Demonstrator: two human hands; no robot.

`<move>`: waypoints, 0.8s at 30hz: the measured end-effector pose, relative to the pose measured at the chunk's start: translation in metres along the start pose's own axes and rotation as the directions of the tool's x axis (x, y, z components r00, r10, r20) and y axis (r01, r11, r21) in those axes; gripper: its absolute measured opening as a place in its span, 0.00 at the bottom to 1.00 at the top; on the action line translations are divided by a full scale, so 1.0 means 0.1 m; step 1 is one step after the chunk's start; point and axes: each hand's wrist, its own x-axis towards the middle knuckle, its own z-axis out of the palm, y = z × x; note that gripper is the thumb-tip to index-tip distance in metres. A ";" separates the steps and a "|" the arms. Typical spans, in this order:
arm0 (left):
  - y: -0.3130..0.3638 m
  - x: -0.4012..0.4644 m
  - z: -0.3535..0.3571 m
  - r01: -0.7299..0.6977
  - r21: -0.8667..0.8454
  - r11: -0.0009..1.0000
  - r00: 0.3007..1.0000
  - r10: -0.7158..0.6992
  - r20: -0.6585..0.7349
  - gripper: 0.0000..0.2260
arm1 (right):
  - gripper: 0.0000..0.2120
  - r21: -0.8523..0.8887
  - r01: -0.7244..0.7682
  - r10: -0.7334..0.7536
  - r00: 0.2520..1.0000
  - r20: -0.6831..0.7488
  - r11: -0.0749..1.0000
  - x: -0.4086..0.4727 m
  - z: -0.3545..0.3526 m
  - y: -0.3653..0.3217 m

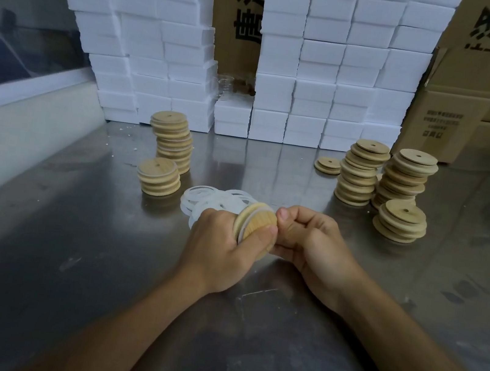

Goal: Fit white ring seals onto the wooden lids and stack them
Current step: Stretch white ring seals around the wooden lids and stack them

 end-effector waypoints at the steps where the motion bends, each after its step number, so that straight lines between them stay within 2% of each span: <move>1: 0.00 -0.01 0.00 -0.016 0.011 1.000 1.000 0.016 0.003 0.24 | 0.11 0.015 -0.007 0.007 1.000 0.003 1.000 0.00 0.00 0.00; 7: 0.01 0.00 0.00 -0.043 0.027 0.999 0.999 0.044 -0.025 0.23 | 0.10 -0.004 -0.003 0.004 1.000 0.027 1.000 0.01 -0.01 0.00; 11: 0.00 0.01 0.00 0.048 -0.075 0.996 0.999 -0.048 0.002 0.23 | 0.04 -0.017 0.007 -0.006 0.999 0.045 1.000 0.00 -0.02 0.00; 13: 0.00 0.02 0.01 0.075 -0.109 0.991 0.997 -0.075 0.002 0.22 | 0.05 -0.007 0.017 -0.017 0.999 0.049 1.000 0.00 -0.03 0.01; 17: -0.05 0.05 0.03 0.122 -0.037 0.992 0.990 -0.125 -0.068 0.19 | 0.03 -0.033 0.071 -0.074 0.993 -0.094 0.997 0.01 0.02 0.07; 19: -0.08 0.06 0.02 0.203 0.072 0.977 0.974 -0.194 -0.115 0.22 | 0.03 -0.122 0.133 -0.157 0.966 -0.208 0.984 0.03 0.03 0.10; 21: -0.09 0.04 0.01 0.235 0.205 0.950 0.970 -0.215 -0.115 0.20 | 0.05 -0.288 0.218 -0.299 0.913 -0.278 0.933 0.04 0.02 0.11; 24: -0.05 0.02 0.02 0.180 0.376 0.909 0.983 -0.181 -0.032 0.15 | 0.08 -0.553 0.308 -0.501 0.832 -0.239 0.774 0.02 0.00 0.10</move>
